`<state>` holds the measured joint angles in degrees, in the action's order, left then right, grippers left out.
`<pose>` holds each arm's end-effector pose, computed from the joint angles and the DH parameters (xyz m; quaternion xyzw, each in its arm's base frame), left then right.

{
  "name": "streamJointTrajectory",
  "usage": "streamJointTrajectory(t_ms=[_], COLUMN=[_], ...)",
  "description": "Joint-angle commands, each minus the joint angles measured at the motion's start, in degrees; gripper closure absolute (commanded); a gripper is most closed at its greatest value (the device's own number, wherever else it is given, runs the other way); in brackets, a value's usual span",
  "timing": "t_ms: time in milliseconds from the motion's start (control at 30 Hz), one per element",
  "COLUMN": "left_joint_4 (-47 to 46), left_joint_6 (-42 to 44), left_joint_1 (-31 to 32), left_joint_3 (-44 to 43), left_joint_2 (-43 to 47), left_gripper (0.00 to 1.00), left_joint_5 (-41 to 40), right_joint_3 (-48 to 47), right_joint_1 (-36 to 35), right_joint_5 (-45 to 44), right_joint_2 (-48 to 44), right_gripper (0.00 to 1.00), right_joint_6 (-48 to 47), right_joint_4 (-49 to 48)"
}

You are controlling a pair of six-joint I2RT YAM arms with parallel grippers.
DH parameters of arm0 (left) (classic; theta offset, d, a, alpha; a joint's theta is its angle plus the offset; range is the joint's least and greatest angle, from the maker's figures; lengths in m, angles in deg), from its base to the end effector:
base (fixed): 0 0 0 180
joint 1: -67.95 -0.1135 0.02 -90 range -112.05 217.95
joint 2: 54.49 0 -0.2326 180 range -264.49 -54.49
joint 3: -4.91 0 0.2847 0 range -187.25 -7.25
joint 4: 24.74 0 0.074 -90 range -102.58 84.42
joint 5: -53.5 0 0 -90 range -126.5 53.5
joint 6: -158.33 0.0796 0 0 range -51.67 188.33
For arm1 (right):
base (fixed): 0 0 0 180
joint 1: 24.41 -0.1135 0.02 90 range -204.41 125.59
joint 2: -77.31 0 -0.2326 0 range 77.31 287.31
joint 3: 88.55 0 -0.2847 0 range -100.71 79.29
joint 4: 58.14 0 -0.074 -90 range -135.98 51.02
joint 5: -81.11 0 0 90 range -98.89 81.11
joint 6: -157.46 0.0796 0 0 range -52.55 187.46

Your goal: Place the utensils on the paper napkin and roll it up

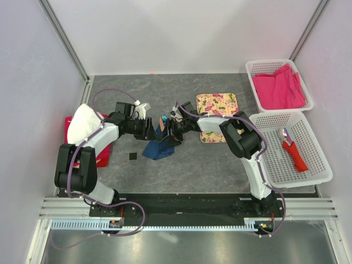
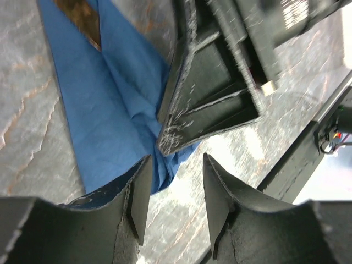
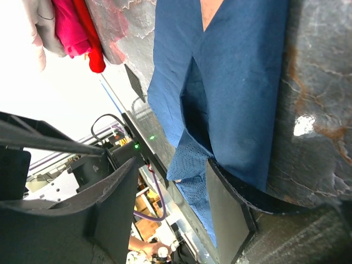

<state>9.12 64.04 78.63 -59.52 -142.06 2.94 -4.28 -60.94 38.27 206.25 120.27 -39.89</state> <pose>0.3304 -0.1138 0.1204 0.1460 0.8958 -0.3556 0.2229 0.3543 0.3351 0.0383 0.0082 -0.8751 -0.4812 0.0504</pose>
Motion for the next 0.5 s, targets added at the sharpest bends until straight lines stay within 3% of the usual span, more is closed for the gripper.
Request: streamJointTrajectory(t_ms=[0,267,467], left_joint_4=[-6.0,-8.9,-10.8], left_joint_6=[-3.4,-8.4,-10.1], left_joint_1=[0.0,-0.6,-0.5], left_joint_3=[2.4,8.5,10.0], left_joint_2=[2.8,2.6,0.1], left_gripper=[0.51,0.51,0.56], left_joint_5=[2.8,2.0,1.2], right_joint_3=[1.2,2.3,2.7], right_joint_1=[-0.2,-0.1,-0.1], right_joint_5=[-1.9,-1.2,-1.1], right_joint_2=[-0.1,-0.4,-0.4], right_gripper=[0.40,0.45,0.48], right_joint_6=[0.4,2.0,2.6], right_joint_4=[0.2,-1.7,-2.1])
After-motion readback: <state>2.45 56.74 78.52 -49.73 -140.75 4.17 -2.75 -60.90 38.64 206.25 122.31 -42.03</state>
